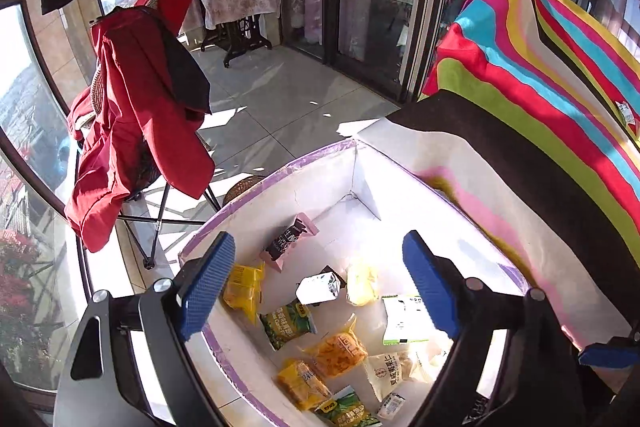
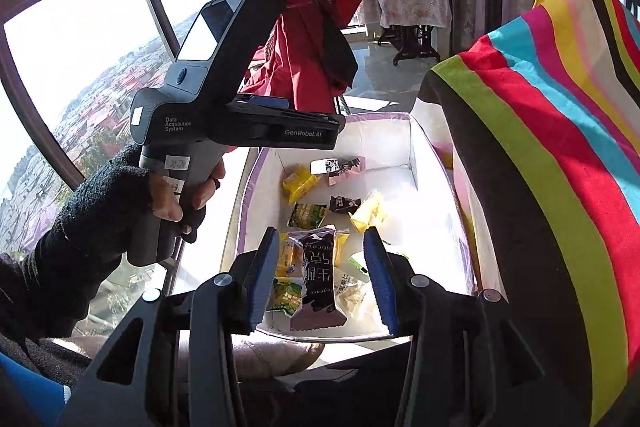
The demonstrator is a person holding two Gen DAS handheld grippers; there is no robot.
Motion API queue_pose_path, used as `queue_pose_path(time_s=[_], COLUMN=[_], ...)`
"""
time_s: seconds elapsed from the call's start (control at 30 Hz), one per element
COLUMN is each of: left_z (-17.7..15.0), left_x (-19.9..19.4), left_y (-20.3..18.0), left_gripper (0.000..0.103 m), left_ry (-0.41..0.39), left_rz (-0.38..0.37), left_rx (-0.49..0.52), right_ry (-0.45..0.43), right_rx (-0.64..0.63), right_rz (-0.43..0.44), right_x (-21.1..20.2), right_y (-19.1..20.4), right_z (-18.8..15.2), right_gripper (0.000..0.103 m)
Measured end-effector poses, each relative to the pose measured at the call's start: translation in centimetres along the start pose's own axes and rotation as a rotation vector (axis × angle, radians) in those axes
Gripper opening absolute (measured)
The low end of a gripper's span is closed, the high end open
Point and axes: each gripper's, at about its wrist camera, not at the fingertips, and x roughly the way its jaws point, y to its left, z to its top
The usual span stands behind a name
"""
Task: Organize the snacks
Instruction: 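Open both tools to drop the snacks into the white box, then move both open tools back to the last two snacks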
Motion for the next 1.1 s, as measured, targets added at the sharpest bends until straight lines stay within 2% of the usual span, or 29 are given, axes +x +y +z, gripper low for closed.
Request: queue_pose_path(time_s=[0.1, 0.17, 0.3, 0.37, 0.57, 0.67, 0.73, 0.83, 0.93, 1.0, 1.1], left_z=[0.7, 1.4, 3.6, 4.5, 5.9, 7.0, 8.4, 10.9, 12.9, 13.8, 14.3], left_x=[-0.4, -0.8, -1.5, -1.7, -2.2, -2.1, -1.6, -0.2, 1.8, 3.0, 4.2], left_y=[0.3, -0.5, -4.4, -7.8, -20.8, -26.9, -30.7, -35.7, -40.9, -43.7, -45.9], left_gripper=[0.100, 0.101, 0.101, 0.101, 0.101, 0.101, 0.101, 0.101, 0.101, 0.101, 0.101], left_ry=[-0.014, -0.038, -0.072, -0.074, -0.063, -0.061, -0.053, -0.027, 0.006, 0.021, -0.019], left_rz=[-0.011, -0.034, -0.166, -0.222, -0.379, -0.474, -0.520, -0.577, -0.594, -0.617, -0.638], left_rx=[-0.052, -0.069, -0.060, -0.008, 0.259, 0.340, 0.350, 0.301, 0.269, 0.275, 0.272], right_ry=[-0.066, -0.118, -0.195, -0.232, -0.344, -0.381, -0.396, -0.414, -0.421, -0.412, -0.383], right_rx=[0.089, 0.166, 0.311, 0.352, 0.442, 0.496, 0.559, 0.683, 0.802, 0.845, 0.850], right_rz=[-0.011, -0.024, -0.070, -0.108, -0.246, -0.328, -0.390, -0.468, -0.562, -0.638, -0.737], right_x=[-2.3, -4.3, -7.8, -9.6, -15.0, -17.2, -18.6, -20.4, -22.2, -23.2, -24.0], right_y=[-2.2, -4.3, -8.7, -10.4, -13.8, -15.6, -17.5, -21.0, -24.9, -27.3, -31.3], right_z=[-0.1, -0.4, -1.4, -1.9, -4.1, -5.5, -6.7, -8.3, -9.6, -10.1, -9.7], right_gripper=[0.063, 0.068, 0.072, 0.074, 0.085, 0.087, 0.087, 0.087, 0.087, 0.087, 0.087])
